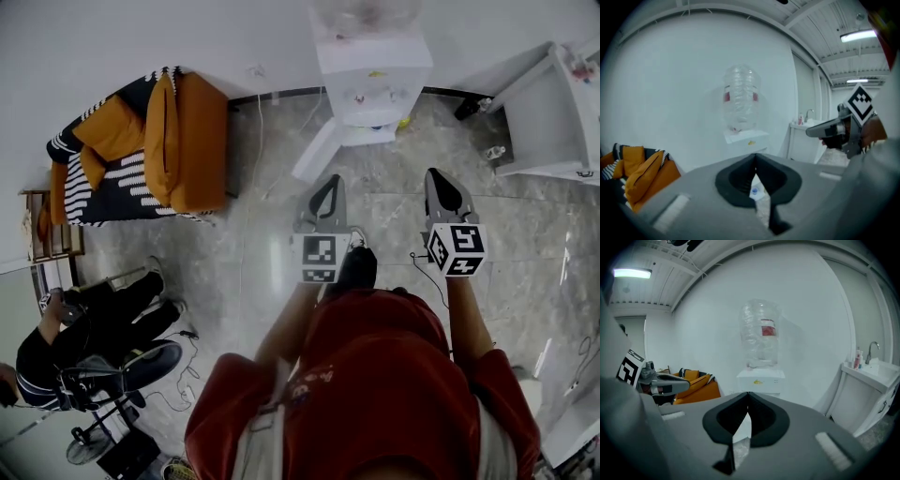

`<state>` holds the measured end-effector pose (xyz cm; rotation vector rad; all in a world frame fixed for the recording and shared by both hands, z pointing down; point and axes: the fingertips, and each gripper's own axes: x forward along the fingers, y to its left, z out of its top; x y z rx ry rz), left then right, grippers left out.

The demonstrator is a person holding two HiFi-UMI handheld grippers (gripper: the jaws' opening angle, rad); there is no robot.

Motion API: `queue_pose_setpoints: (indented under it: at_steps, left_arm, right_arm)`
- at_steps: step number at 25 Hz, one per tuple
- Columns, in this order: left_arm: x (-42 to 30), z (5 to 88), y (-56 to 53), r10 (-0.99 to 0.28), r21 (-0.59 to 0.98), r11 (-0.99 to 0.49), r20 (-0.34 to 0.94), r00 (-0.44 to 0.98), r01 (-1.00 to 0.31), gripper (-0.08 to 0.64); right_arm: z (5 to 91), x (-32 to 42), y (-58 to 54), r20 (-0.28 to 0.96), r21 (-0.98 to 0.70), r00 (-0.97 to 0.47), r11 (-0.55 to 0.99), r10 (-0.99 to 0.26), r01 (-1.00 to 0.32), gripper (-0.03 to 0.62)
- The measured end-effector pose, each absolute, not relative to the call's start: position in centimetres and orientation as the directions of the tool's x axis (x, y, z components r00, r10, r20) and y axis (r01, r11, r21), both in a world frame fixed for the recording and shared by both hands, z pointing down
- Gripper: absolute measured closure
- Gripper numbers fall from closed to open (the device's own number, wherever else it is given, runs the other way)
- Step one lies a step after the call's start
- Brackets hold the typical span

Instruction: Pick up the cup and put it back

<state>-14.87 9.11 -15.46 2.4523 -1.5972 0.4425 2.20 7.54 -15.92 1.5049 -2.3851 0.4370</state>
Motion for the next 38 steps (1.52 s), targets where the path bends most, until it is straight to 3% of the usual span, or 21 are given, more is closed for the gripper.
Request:
queue_pose_setpoints:
  at_steps: [10,19,38]
  left_arm:
    - [-18.1,-15.1,2.2,-0.850,0.006,-0.415,0.353,0.390,-0.910,0.561]
    - [-16.8,-15.2,-0.6,-0.862,-0.012,-0.388,0.359,0.358,-0.921,0.561]
    - [-1.1,-16.7,-6.2,-0.919,-0.039,-0.183,0.362,0.157,-0.982,0.561]
  right_arm:
    - [-16.1,-2.0,0.9,0.399,-0.093,-0.429,0.430,-0.810,-0.898,0.592]
    - [-15.7,-0.5,-2.4,0.397,-0.103,-0.459,0.458,-0.795,-0.883,0.592]
    - [-15.2,16.4,-11.9,0.378,-0.146,-0.588,0.581,-0.715,-0.800,0.592]
